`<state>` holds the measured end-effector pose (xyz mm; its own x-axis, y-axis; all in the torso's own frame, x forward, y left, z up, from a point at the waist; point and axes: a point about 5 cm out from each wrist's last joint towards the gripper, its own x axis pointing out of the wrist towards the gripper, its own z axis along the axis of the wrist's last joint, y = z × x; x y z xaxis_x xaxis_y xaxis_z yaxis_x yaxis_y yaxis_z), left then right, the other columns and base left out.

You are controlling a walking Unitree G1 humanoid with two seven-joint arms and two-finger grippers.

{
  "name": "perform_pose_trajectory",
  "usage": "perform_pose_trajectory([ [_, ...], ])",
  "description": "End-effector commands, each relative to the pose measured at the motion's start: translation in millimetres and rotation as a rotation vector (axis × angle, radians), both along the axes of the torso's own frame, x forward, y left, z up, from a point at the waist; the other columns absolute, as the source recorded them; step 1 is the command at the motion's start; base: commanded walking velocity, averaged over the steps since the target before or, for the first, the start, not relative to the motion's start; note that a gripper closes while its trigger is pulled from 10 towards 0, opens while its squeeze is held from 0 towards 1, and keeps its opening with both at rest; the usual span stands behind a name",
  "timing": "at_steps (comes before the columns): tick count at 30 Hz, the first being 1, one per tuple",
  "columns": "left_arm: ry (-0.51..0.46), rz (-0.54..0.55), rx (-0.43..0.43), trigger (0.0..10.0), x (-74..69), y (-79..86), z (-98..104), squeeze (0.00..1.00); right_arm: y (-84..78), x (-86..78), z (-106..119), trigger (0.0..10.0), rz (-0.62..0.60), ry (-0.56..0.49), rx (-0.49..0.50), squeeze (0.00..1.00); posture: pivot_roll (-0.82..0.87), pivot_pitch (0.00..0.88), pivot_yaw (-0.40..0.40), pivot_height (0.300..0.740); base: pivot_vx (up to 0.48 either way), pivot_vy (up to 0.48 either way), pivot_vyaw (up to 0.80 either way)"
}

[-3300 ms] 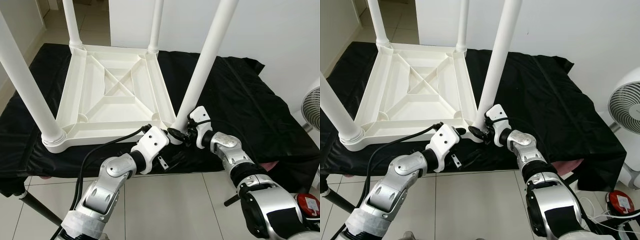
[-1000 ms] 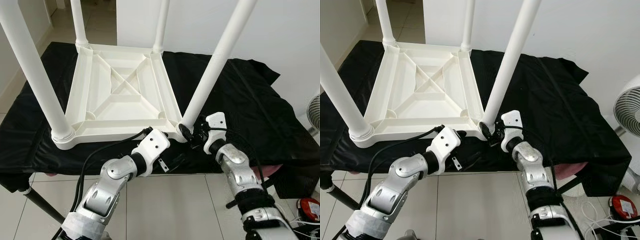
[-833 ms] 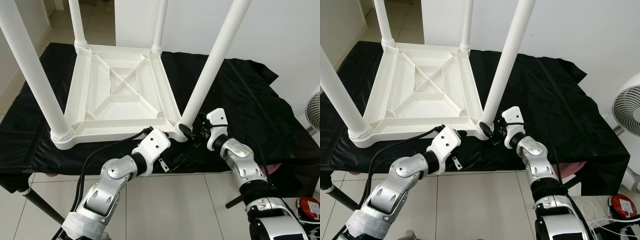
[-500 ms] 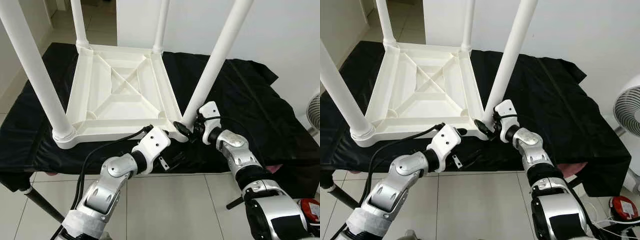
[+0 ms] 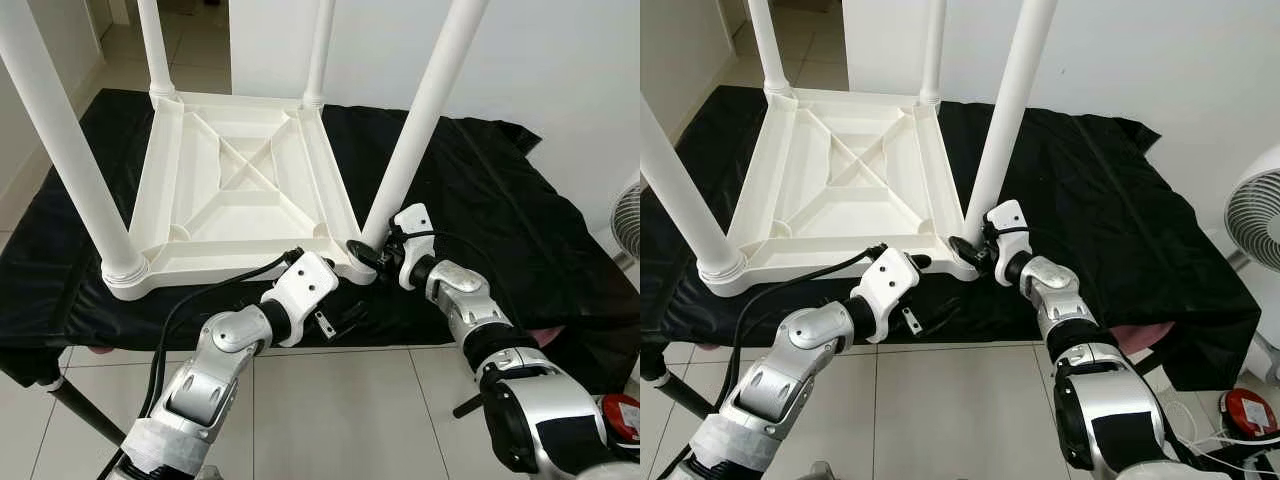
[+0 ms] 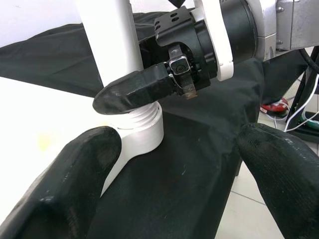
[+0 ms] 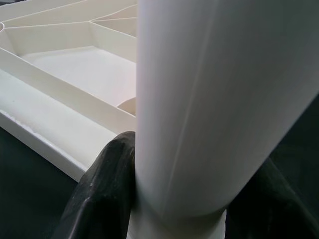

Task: Building children table

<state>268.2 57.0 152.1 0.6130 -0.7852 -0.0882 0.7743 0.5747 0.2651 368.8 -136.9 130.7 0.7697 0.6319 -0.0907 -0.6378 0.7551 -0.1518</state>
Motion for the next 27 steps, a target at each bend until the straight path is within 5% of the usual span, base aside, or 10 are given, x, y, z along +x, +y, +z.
perform_pose_trajectory([
  [1, -0.009, 0.015, -0.006, 10.0, 1.9, -1.7, 1, 0.0, 0.3, -3.1, -11, 10.0, -0.005, 0.027, -0.071, 0.0, 0.06, 0.0, -0.098, 0.74, 0.0, 0.0, 0.0],
  [8, -0.003, 0.011, -0.014, 10.0, -0.5, -4.7, 0, 0.0, -8.2, 0.3, -8, 10.0, -0.186, -0.004, -0.004, 0.0, 0.04, 0.012, -0.101, 0.74, 0.0, 0.0, 0.0],
  [15, 0.008, 0.004, -0.015, 10.0, -4.1, -5.3, -3, 0.0, 2.9, -5.7, -11, 10.0, -0.313, -0.007, 0.11, 0.0, 0.04, 0.019, -0.096, 0.74, 0.0, 0.0, 0.0],
  [18, 0.014, -0.008, -0.013, 10.0, -6.0, -6.3, -3, 0.0, 20.7, -13.3, -11, 10.0, -0.458, -0.024, 0.162, 0.0, 0.04, 0.019, -0.095, 0.74, 0.0, 0.0, 0.0],
  [27, 0.014, -0.011, -0.012, 10.0, -6.3, -7.4, -4, 0.0, 54.9, -28.3, -10, 10.0, -0.515, -0.038, 0.224, 0.0, 0.05, 0.011, -0.108, 0.74, 0.0, 0.0, 0.0],
])
